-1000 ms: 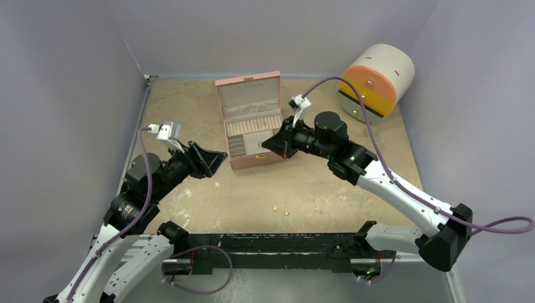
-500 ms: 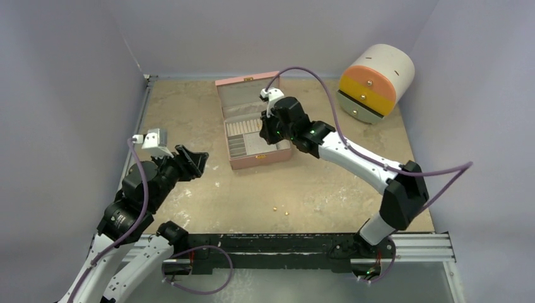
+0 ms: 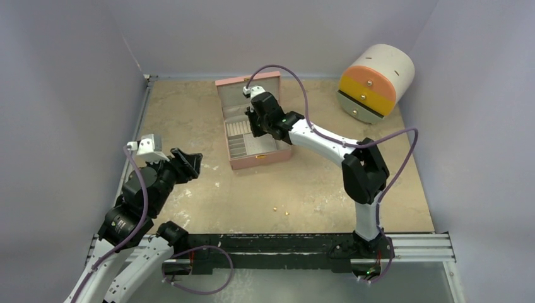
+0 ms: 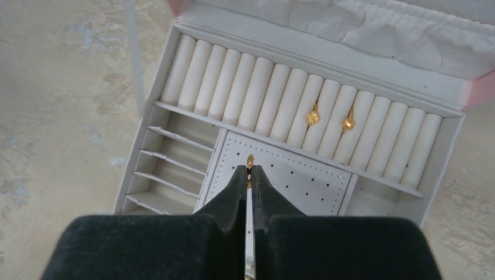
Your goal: Organize the mixed jewelry
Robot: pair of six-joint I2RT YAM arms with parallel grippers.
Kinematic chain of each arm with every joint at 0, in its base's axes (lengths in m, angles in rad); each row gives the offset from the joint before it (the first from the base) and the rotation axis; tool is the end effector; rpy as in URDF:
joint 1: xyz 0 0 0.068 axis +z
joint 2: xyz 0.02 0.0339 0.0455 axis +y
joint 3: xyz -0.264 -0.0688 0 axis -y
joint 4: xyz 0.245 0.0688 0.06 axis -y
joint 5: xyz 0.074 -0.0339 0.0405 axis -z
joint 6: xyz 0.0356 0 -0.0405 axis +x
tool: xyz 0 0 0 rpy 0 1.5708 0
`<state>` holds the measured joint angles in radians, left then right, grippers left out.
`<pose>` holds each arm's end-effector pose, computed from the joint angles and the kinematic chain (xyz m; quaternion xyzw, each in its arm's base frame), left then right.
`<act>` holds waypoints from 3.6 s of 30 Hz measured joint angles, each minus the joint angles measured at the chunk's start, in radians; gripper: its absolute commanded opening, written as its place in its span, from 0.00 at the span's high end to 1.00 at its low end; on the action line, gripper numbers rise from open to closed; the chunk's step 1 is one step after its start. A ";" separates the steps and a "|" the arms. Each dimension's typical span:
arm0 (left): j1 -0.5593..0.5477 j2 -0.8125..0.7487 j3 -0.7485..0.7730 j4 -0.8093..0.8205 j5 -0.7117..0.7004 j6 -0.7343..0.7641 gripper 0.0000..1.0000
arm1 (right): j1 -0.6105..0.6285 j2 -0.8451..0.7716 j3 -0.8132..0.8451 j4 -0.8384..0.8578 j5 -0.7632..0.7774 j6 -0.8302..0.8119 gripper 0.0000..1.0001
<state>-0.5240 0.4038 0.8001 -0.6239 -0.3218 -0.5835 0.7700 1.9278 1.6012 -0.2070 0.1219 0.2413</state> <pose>0.0793 -0.0328 0.3428 -0.1226 0.7694 -0.2163 0.5884 0.3316 0.3155 0.2835 -0.1974 0.8447 0.1934 0.4585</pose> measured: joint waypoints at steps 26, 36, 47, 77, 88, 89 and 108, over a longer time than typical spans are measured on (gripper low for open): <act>0.000 -0.024 -0.002 0.000 -0.069 -0.007 0.38 | -0.025 0.193 0.167 0.002 0.067 0.013 1.00; 0.000 -0.034 -0.006 -0.003 -0.080 -0.008 0.38 | -0.025 0.248 0.195 -0.002 0.071 0.028 1.00; 0.000 -0.035 -0.006 -0.008 -0.084 -0.008 0.38 | -0.030 0.258 0.207 -0.006 0.089 0.049 1.00; 0.000 -0.035 -0.006 -0.008 -0.094 -0.008 0.38 | -0.034 0.290 0.207 0.009 0.092 0.106 0.80; 0.000 -0.035 -0.007 -0.008 -0.095 -0.008 0.37 | -0.037 0.209 0.143 -0.013 0.058 0.110 0.63; 0.000 -0.035 -0.007 -0.008 -0.095 -0.008 0.37 | -0.037 0.188 0.126 -0.019 0.052 0.110 0.62; 0.000 -0.030 -0.008 -0.008 -0.094 -0.008 0.37 | -0.037 -0.358 -0.394 0.019 -0.076 0.121 0.61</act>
<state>-0.5236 0.3740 0.7921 -0.6319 -0.4156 -0.5911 0.7326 1.5700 1.2072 -0.1879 0.0463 0.3618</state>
